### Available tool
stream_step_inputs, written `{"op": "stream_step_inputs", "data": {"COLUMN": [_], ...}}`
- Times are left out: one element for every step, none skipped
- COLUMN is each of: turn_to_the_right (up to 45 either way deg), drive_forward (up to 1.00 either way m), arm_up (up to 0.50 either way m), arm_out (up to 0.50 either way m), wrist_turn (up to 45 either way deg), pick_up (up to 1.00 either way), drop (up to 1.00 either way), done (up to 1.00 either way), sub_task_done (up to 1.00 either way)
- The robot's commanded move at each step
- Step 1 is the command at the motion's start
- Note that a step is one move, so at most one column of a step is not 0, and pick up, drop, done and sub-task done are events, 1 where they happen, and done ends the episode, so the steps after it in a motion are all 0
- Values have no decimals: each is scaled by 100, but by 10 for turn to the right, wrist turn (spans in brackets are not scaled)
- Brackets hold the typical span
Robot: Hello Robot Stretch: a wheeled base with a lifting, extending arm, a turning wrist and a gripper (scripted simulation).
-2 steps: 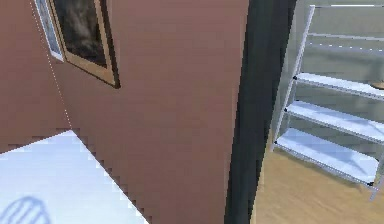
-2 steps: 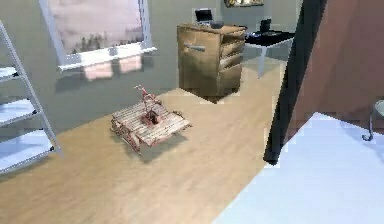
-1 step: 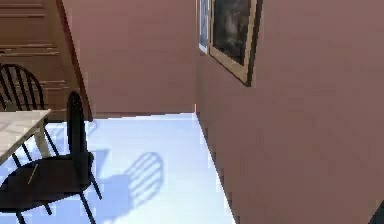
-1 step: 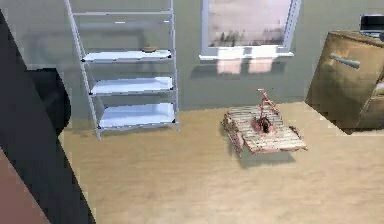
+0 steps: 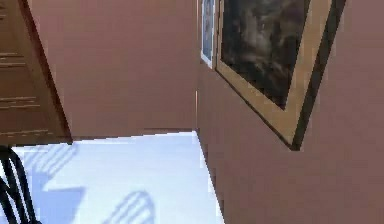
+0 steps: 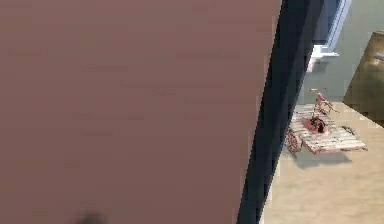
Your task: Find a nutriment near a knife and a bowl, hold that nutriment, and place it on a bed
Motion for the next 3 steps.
{"op": "stream_step_inputs", "data": {"turn_to_the_right": [-180,0,-450], "drive_forward": [0,5,0], "arm_up": [0,0,0], "arm_out": [0,0,0], "wrist_turn": [0,0,0], "pick_up": [0,0,0], "drop": [0,0,0], "done": [0,0,0], "sub_task_done": [0,0,0]}}
